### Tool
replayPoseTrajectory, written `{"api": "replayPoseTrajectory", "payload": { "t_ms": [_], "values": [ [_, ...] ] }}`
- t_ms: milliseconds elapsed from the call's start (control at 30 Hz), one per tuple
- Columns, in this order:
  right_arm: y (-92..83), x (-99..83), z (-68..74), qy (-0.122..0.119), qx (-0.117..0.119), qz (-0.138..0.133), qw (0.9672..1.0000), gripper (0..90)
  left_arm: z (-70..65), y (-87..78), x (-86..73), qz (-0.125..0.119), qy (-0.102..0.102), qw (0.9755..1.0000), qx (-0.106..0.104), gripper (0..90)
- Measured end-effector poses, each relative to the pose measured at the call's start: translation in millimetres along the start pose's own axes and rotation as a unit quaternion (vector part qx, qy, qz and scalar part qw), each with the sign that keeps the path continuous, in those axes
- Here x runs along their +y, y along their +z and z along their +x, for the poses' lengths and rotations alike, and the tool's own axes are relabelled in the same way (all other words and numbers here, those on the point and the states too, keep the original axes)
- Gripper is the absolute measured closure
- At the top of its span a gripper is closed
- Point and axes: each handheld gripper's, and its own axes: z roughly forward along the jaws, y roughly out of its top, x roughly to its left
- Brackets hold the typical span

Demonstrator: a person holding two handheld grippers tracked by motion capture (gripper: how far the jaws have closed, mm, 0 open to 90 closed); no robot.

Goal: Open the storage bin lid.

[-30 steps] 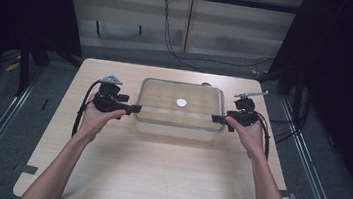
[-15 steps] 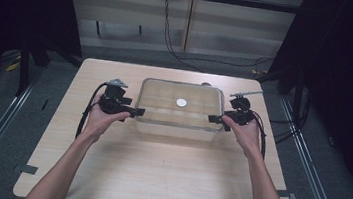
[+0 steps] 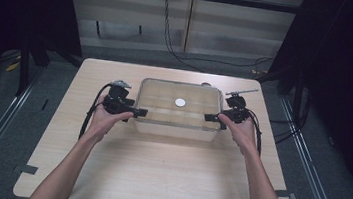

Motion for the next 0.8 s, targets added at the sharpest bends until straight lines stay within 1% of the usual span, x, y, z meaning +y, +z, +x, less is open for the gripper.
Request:
{"api": "replayPoseTrajectory", "payload": {
  "t_ms": [33,100,133,200,233,267,300,367,400,433,467,633,667,700,767,800],
  "values": [
    [0.4,-0.2,-0.6,0.002,0.004,0.0,1.0,12.0,-0.6,1.5,0.1,-0.003,-0.003,1.0,0.001,21.2],
    [2.2,-1.2,-2.1,0.009,0.016,-0.001,0.9998,11.6,0.3,3.2,1.9,0.004,-0.006,1.0,-0.002,18.9],
    [2.6,-1.1,-2.4,0.011,0.017,-0.001,0.9998,11.4,0.7,3.6,2.8,0.006,-0.004,1.0,-0.003,18.4],
    [3.7,-0.4,-2.0,0.009,0.014,-0.002,0.9999,10.4,1.6,4.7,3.3,0.009,-0.007,0.9999,-0.003,18.4],
    [4.6,-0.4,-2.0,0.01,0.016,-0.002,0.9998,10.2,3.1,6.0,2.9,0.012,-0.008,0.9999,-0.008,18.7],
    [4.6,-0.4,-2.0,0.01,0.016,-0.002,0.9998,10.2,4.6,7.2,2.5,0.011,-0.01,0.9998,-0.015,18.7],
    [4.9,-0.4,-1.8,0.01,0.016,-0.002,0.9998,10.1,6.1,8.5,2.3,0.01,-0.02,0.9995,-0.024,19.2],
    [5.4,0.0,-1.6,0.01,0.015,-0.001,0.9998,9.7,6.9,10.2,2.5,0.011,-0.02,0.9994,-0.028,19.1],
    [5.4,0.3,-1.6,0.008,0.014,-0.001,0.9999,9.7,6.6,11.1,2.8,0.011,-0.023,0.9993,-0.028,17.8],
    [5.5,0.5,-1.6,0.008,0.015,-0.001,0.9999,9.5,6.4,12.0,3.7,0.013,-0.019,0.9994,-0.024,17.0],
    [5.8,0.7,-1.6,0.009,0.014,0.0,0.9999,9.5,6.1,12.2,4.6,0.017,-0.018,0.9994,-0.025,15.9],
    [8.9,1.7,-3.3,0.015,0.016,-0.005,0.9998,8.1,7.3,14.8,7.2,0.021,-0.023,0.9992,-0.026,14.7],
    [9.6,2.1,-3.5,0.015,0.013,-0.005,0.9998,7.9,7.0,14.6,7.5,0.022,-0.021,0.9992,-0.024,14.7],
    [9.8,2.3,-3.2,0.016,0.013,-0.006,0.9998,7.9,6.1,14.1,8.0,0.023,-0.015,0.9994,-0.021,14.8],
    [10.2,2.7,-2.5,0.015,0.008,-0.009,0.9998,8.1,3.9,13.7,8.1,0.022,-0.016,0.9996,-0.012,15.2],
    [10.3,2.8,-1.1,0.016,0.001,-0.012,0.9998,8.2,2.4,13.7,7.9,0.022,-0.019,0.9995,-0.011,15.3]
  ]
}}
